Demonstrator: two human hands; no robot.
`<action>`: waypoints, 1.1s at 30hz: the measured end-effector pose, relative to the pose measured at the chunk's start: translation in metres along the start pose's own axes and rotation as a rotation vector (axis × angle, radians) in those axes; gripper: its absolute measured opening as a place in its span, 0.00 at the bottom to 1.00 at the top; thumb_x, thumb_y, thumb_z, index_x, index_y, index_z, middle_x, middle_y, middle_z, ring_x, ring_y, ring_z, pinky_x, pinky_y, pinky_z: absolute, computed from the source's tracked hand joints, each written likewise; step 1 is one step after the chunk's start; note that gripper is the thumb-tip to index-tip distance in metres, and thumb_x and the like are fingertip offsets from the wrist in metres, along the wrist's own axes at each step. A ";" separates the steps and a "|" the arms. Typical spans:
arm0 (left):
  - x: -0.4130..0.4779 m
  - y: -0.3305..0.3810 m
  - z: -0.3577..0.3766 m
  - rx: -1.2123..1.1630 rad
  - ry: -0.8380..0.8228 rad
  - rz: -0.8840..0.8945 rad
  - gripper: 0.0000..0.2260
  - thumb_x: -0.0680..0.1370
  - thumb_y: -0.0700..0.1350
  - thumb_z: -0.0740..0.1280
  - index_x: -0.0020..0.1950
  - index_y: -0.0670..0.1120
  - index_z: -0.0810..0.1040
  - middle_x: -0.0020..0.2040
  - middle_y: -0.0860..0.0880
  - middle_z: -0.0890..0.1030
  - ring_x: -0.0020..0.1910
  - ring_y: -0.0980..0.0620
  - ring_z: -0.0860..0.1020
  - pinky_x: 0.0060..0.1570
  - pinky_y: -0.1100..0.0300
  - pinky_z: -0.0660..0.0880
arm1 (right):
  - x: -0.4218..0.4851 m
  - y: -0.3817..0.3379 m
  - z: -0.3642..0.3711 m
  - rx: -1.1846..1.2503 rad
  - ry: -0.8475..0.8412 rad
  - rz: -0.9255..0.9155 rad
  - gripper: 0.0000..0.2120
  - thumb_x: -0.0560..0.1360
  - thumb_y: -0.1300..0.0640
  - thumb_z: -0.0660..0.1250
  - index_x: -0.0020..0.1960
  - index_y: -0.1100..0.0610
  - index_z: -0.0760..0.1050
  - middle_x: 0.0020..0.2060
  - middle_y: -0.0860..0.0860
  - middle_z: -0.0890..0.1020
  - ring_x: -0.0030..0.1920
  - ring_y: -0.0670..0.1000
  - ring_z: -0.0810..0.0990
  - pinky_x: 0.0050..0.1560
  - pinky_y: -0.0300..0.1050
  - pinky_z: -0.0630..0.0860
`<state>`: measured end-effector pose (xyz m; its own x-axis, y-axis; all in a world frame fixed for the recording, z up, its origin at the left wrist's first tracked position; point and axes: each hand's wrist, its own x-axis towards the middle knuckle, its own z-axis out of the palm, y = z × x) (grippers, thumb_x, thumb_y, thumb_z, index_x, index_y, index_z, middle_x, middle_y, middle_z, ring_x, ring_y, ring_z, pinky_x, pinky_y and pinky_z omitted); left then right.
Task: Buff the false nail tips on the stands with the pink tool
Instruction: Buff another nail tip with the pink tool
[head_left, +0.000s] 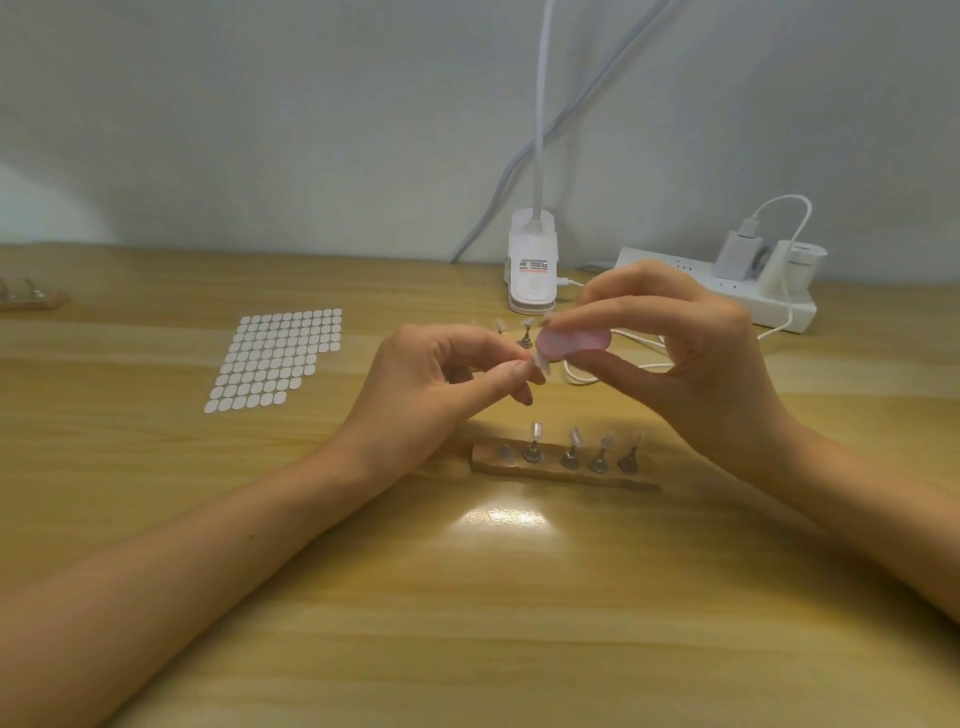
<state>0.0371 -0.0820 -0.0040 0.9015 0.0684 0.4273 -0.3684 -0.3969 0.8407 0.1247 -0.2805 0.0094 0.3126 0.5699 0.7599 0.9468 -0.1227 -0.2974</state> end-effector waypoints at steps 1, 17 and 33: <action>0.000 0.000 0.000 -0.001 0.003 -0.003 0.08 0.75 0.50 0.72 0.46 0.47 0.87 0.38 0.51 0.86 0.43 0.33 0.81 0.48 0.31 0.76 | 0.000 0.001 -0.001 0.024 0.000 0.030 0.10 0.75 0.56 0.72 0.56 0.53 0.81 0.47 0.54 0.82 0.49 0.49 0.81 0.50 0.47 0.79; 0.002 -0.002 -0.001 0.017 -0.003 0.020 0.03 0.77 0.45 0.73 0.47 0.48 0.87 0.39 0.51 0.87 0.40 0.30 0.80 0.44 0.32 0.76 | -0.002 -0.006 0.004 0.050 -0.069 -0.065 0.10 0.75 0.56 0.72 0.56 0.55 0.81 0.48 0.54 0.83 0.49 0.51 0.82 0.49 0.45 0.80; 0.002 -0.002 -0.001 -0.038 -0.021 0.002 0.05 0.75 0.48 0.73 0.47 0.49 0.87 0.40 0.51 0.87 0.42 0.27 0.79 0.45 0.28 0.75 | -0.002 -0.003 0.003 0.038 -0.069 -0.048 0.10 0.74 0.57 0.72 0.55 0.58 0.82 0.45 0.55 0.82 0.47 0.52 0.81 0.48 0.46 0.79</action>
<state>0.0396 -0.0795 -0.0046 0.9053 0.0486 0.4221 -0.3778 -0.3623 0.8521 0.1210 -0.2794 0.0070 0.2595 0.6295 0.7324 0.9566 -0.0634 -0.2844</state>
